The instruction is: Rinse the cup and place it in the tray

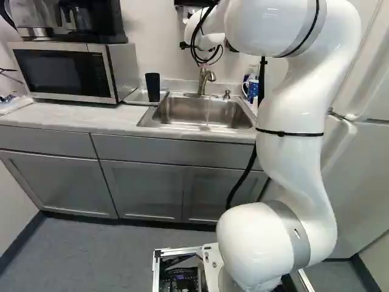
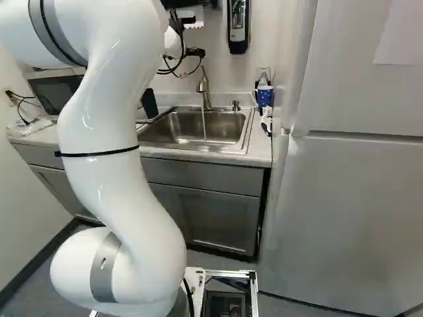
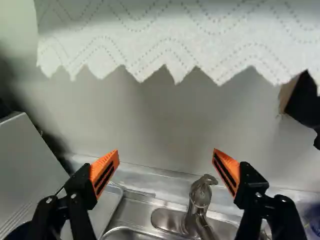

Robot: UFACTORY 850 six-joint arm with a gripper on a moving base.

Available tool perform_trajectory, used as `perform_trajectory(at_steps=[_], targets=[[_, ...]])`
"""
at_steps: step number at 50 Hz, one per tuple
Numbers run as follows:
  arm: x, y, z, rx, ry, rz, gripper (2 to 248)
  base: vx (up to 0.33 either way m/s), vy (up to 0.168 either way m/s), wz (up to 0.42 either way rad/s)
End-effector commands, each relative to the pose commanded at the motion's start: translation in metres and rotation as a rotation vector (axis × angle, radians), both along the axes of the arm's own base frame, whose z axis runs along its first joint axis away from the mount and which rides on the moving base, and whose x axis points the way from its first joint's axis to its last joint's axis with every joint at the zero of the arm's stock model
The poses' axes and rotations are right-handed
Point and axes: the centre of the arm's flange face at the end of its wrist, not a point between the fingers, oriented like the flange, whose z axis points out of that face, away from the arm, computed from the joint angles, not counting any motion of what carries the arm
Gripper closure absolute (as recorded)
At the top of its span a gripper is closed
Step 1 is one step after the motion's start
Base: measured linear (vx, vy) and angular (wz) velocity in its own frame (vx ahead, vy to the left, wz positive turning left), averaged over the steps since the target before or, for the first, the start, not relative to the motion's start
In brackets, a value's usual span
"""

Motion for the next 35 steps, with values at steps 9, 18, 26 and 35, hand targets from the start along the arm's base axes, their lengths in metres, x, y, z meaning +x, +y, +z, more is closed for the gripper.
perform_trajectory(at_steps=[9,18,26,35], targets=[[-0.0006,0.0000,-0.0027,-0.002,0.031,0.001,3,0.000,0.000,0.000],[-0.0012,0.0001,-0.0055,-0.004,0.063,0.002,3,0.000,0.000,0.000],[-0.0019,0.0001,-0.0080,-0.005,0.091,0.003,3,0.000,0.000,0.000],[-0.0042,0.0001,-0.0102,-0.007,0.120,0.004,3,0.000,0.000,0.000]])
